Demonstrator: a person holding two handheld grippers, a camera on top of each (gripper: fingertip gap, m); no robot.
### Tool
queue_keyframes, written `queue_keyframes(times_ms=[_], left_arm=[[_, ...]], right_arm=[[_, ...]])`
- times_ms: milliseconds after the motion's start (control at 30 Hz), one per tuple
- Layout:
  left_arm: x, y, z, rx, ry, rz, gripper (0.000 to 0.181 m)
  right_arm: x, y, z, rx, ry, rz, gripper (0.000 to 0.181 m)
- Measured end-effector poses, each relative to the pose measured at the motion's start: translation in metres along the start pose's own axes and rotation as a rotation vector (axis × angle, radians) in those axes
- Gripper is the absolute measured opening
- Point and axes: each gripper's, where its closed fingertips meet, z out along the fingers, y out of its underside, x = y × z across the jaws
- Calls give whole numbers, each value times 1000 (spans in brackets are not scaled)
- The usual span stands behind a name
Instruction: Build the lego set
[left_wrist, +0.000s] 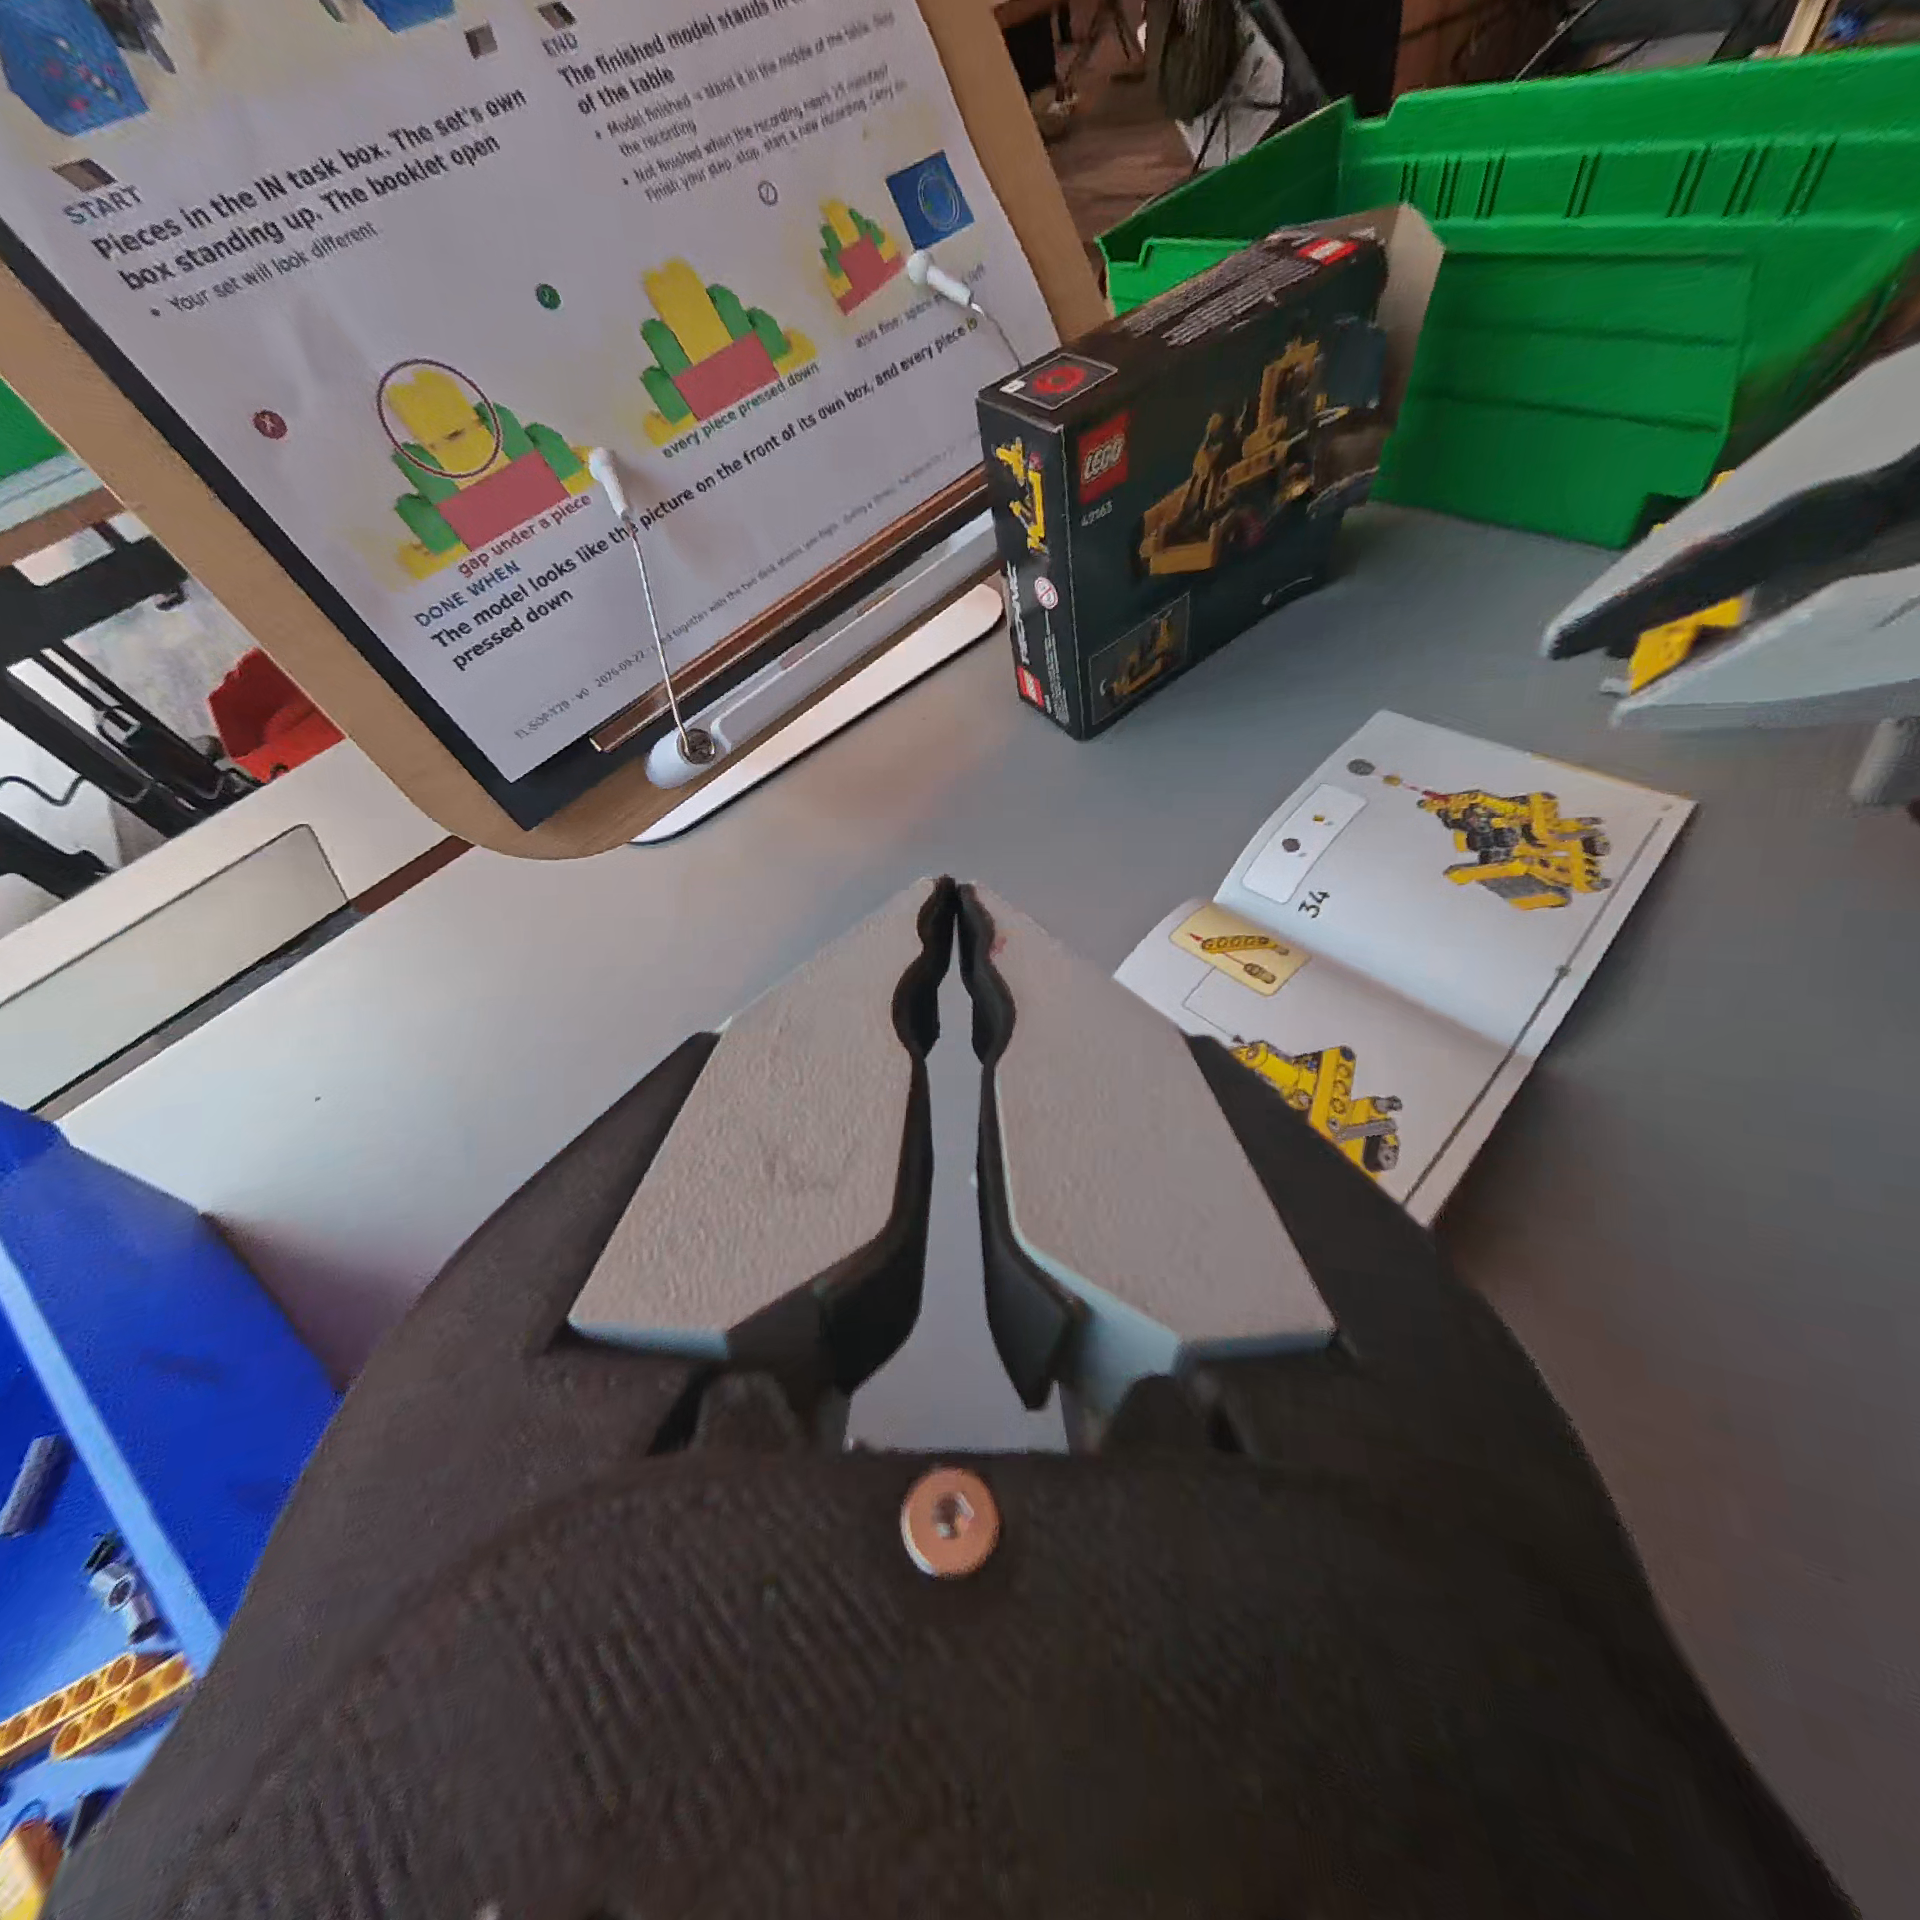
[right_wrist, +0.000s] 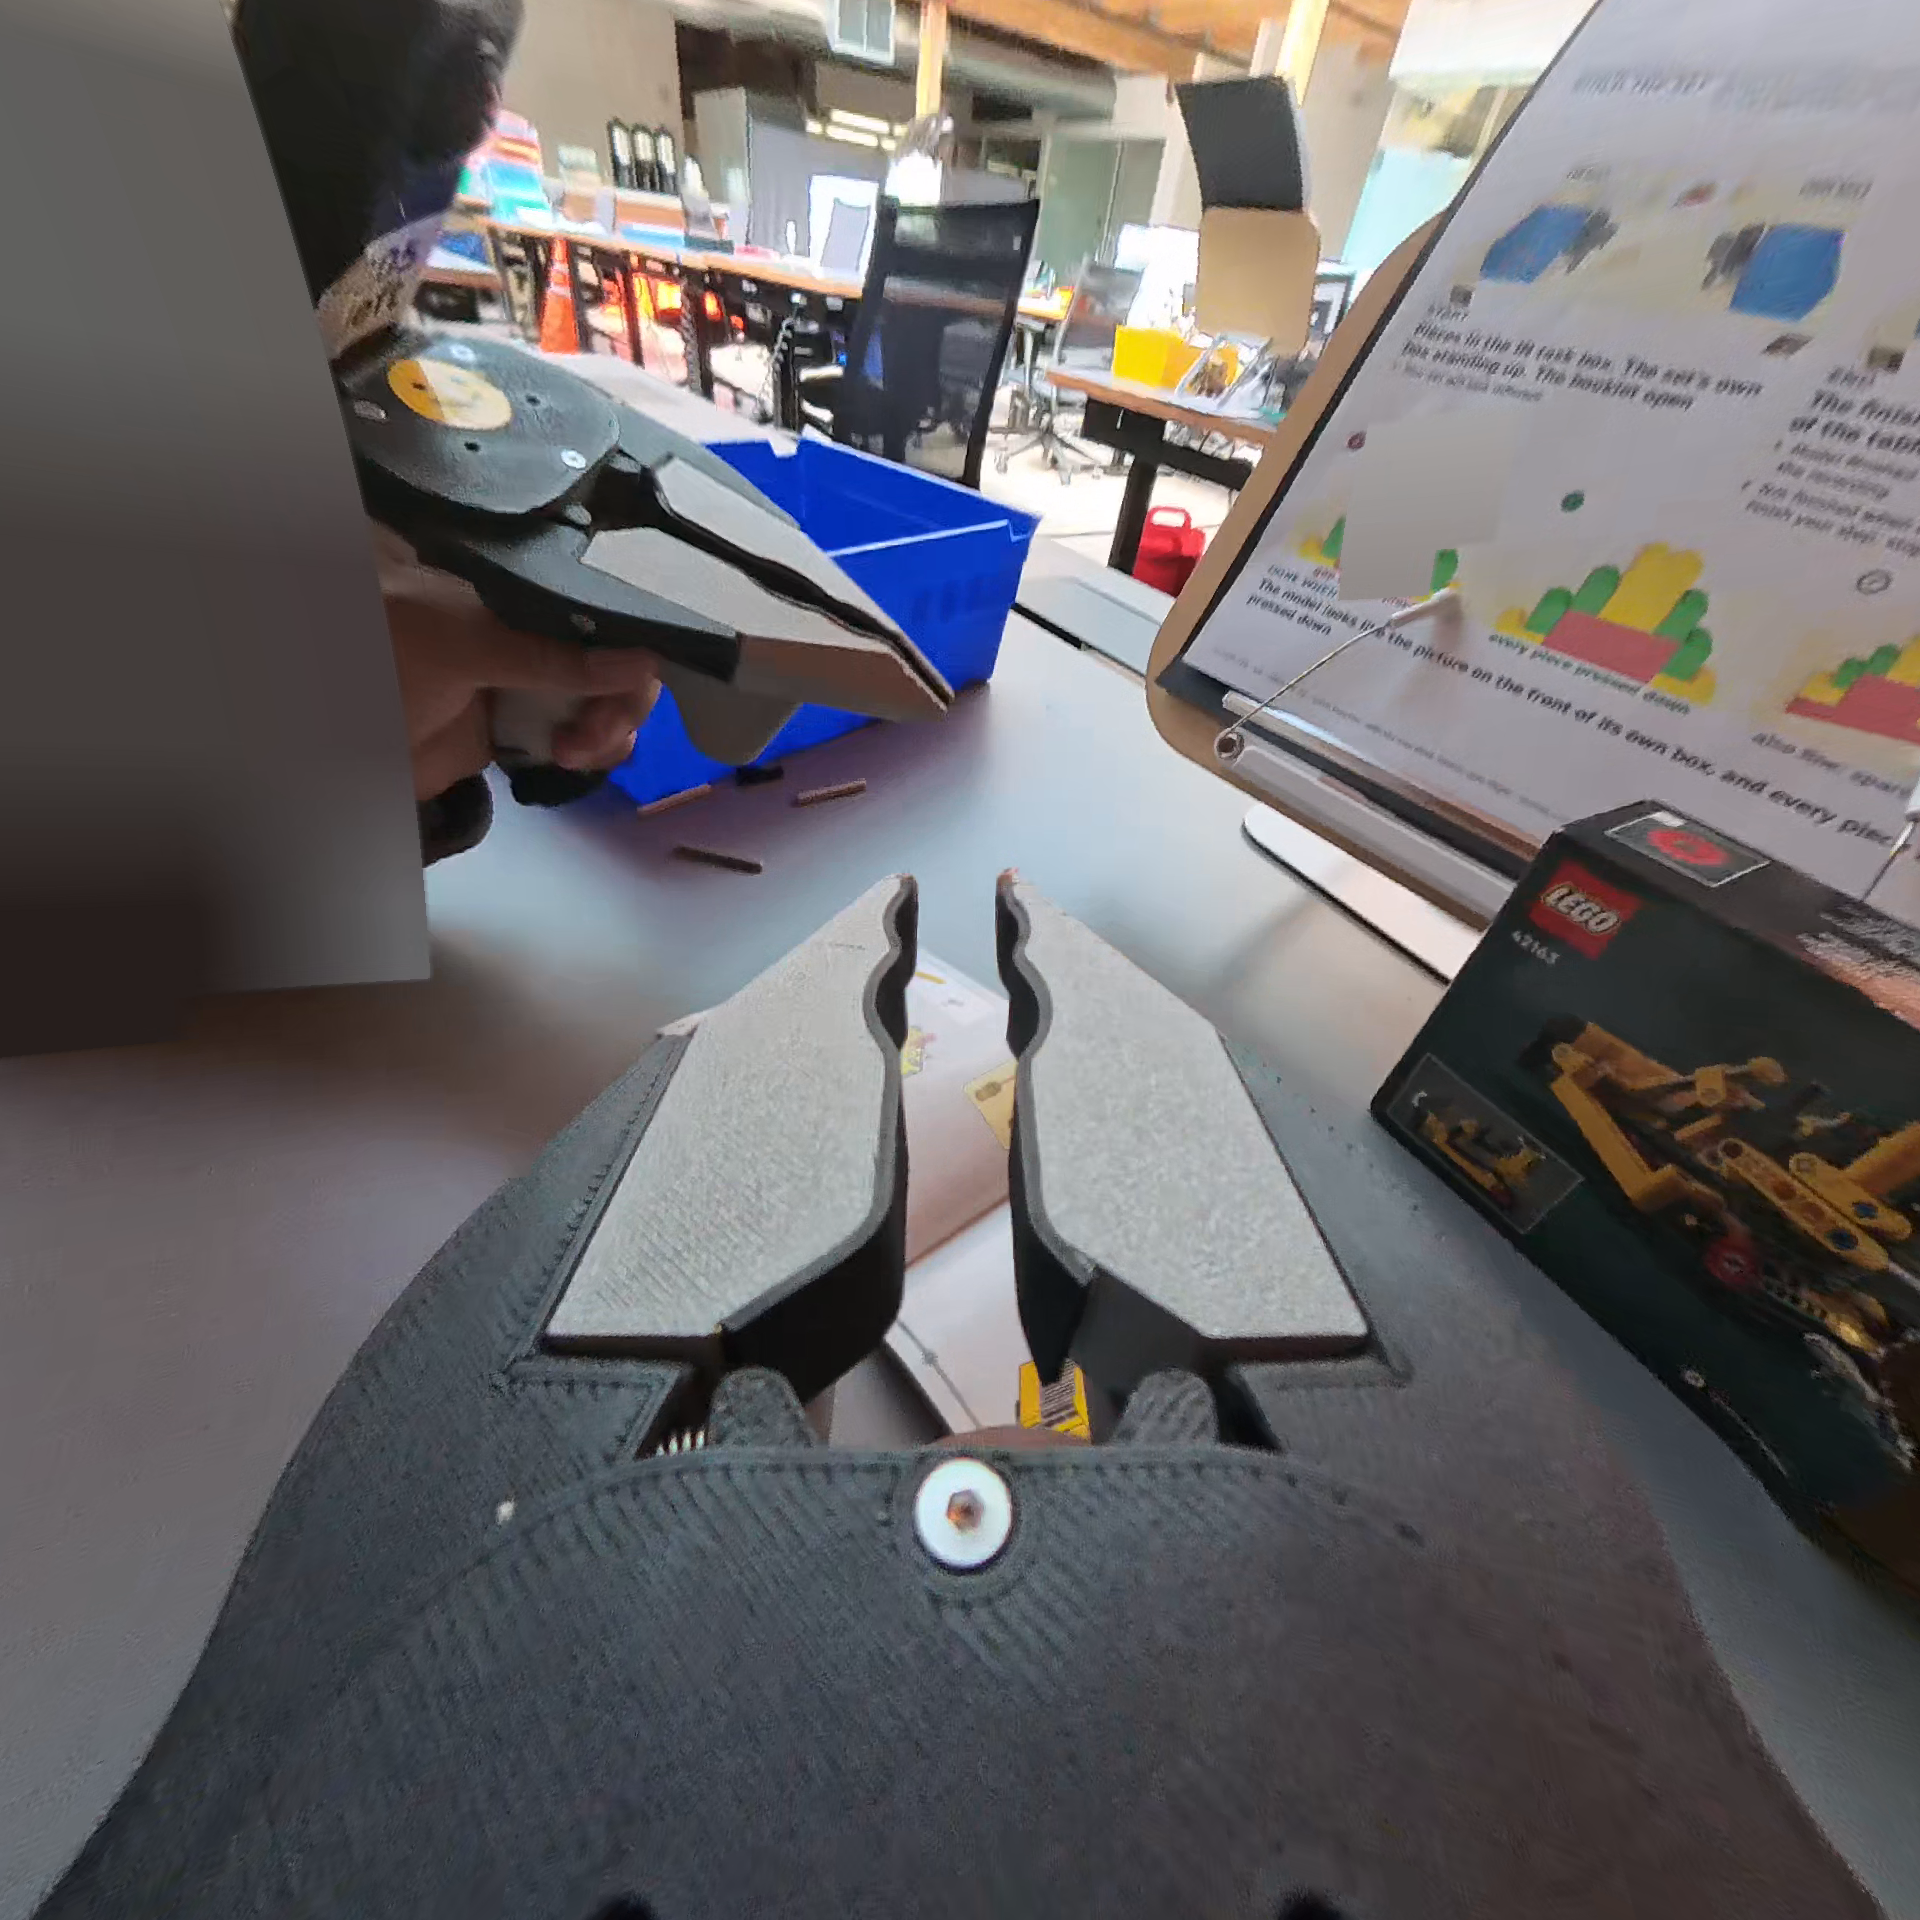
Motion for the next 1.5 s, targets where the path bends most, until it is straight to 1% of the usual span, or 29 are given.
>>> queue_keyframes(times_ms=[233, 433, 700, 833, 1100, 1500], left_arm=[[11, 4, 5, -10, 58, -20, 0], [14, 6, 8, -14, 59, -2, 0], [20, 7, 10, -14, 80, -9, 0], [23, 8, 10, -19, 89, -2, 0], [27, 7, 9, -14, 100, 8, 0], [33, 13, 14, -36, 113, 27, 0]], right_arm=[[6, -20, -16, 116, 44, -16, 12], [9, -26, -24, 161, 80, -42, 14], [20, -19, -25, 124, 144, -45, 10], [31, -16, -27, 112, 196, -29, 7], [32, -15, -26, 104, 195, -24, 5], [31, -14, -24, 95, 206, -49, 2]])
